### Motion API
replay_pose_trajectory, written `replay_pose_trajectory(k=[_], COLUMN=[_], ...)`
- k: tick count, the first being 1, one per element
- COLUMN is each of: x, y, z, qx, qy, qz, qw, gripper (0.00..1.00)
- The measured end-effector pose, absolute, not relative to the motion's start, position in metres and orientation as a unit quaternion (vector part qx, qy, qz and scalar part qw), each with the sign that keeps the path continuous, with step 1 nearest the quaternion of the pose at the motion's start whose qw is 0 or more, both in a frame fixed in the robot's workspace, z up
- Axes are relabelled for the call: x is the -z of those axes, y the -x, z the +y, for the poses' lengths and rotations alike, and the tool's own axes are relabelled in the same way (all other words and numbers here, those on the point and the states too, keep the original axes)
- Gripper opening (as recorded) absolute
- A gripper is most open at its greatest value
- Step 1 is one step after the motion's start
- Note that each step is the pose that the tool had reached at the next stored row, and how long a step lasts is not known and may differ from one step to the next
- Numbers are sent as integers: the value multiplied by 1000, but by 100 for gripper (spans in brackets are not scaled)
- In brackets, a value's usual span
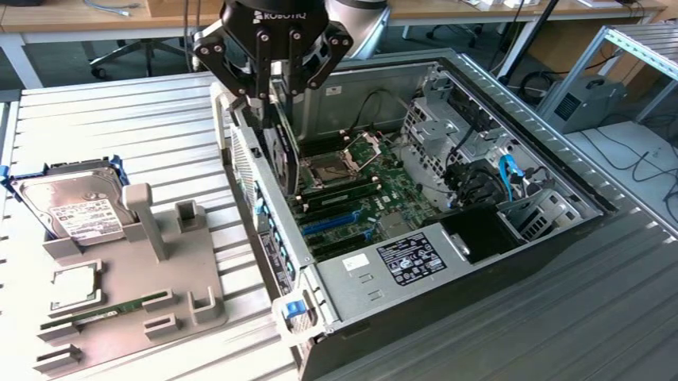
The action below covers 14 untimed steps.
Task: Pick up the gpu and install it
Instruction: 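Pick up the gpu and move the gpu toward the slot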
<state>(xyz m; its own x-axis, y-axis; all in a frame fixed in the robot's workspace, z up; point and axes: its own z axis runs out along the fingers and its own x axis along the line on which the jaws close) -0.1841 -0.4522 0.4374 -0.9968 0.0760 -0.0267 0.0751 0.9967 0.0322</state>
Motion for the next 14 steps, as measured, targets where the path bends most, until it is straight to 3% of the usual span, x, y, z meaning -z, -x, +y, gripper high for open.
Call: replay_pose_trajectory(k=[14], x=[-436], y=[179], z=[-452], qx=[-14], qy=[-38], qz=[999], qw=[14], gripper=[26])
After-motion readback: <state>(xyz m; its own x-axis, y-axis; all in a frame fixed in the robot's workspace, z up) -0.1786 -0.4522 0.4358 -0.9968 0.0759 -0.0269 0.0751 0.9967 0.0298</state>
